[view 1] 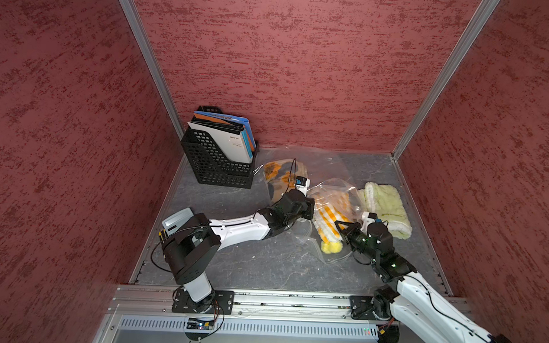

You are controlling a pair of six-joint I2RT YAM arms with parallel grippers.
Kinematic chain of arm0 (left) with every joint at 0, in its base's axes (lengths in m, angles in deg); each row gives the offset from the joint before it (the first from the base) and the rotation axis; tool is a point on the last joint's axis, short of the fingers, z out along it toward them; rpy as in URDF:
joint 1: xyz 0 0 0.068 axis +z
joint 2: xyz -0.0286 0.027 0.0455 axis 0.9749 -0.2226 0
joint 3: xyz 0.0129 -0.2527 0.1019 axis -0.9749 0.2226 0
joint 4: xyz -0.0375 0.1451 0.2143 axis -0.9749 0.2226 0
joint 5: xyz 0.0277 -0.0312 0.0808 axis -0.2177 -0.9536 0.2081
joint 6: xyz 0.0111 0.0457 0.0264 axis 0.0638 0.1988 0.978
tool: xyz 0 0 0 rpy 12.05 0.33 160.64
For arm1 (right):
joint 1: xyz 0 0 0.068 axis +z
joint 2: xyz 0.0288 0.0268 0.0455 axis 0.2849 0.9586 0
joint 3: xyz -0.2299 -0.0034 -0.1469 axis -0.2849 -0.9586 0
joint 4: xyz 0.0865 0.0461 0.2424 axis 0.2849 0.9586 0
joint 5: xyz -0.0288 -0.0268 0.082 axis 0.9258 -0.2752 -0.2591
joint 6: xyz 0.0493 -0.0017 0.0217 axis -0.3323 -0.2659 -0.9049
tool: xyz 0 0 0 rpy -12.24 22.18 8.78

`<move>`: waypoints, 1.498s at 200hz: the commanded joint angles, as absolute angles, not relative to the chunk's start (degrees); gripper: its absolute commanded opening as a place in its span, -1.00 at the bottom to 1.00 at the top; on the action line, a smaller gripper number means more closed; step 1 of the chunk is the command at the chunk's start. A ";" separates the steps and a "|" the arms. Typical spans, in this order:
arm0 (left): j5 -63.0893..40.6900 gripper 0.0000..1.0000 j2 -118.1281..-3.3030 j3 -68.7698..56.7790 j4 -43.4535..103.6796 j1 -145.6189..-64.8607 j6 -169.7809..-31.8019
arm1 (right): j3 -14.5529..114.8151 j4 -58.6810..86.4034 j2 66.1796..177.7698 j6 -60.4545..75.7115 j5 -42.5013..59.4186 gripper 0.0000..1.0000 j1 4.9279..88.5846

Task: Take the blanket out of the vacuum bag
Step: Take out the blanket from the vacuum bag.

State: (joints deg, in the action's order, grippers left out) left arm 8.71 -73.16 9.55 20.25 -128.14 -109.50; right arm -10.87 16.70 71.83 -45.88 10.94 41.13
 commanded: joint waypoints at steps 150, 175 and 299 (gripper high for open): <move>12.93 -1.00 -77.57 5.70 21.44 -127.32 -110.24 | 11.92 35.89 60.03 -37.84 2.81 -1.00 40.90; 13.77 -1.00 -77.57 6.74 21.99 -127.07 -110.96 | 17.60 34.88 62.91 -35.91 2.73 -1.00 40.90; 13.34 -1.00 -75.19 13.73 21.61 -125.04 -113.80 | 41.86 36.00 76.66 -24.49 7.64 -1.00 38.79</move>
State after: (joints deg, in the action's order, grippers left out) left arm 13.06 -76.70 11.21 20.78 -125.56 -112.70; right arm 38.70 36.55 75.90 -29.33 4.45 40.67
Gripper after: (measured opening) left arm 0.045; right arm 0.061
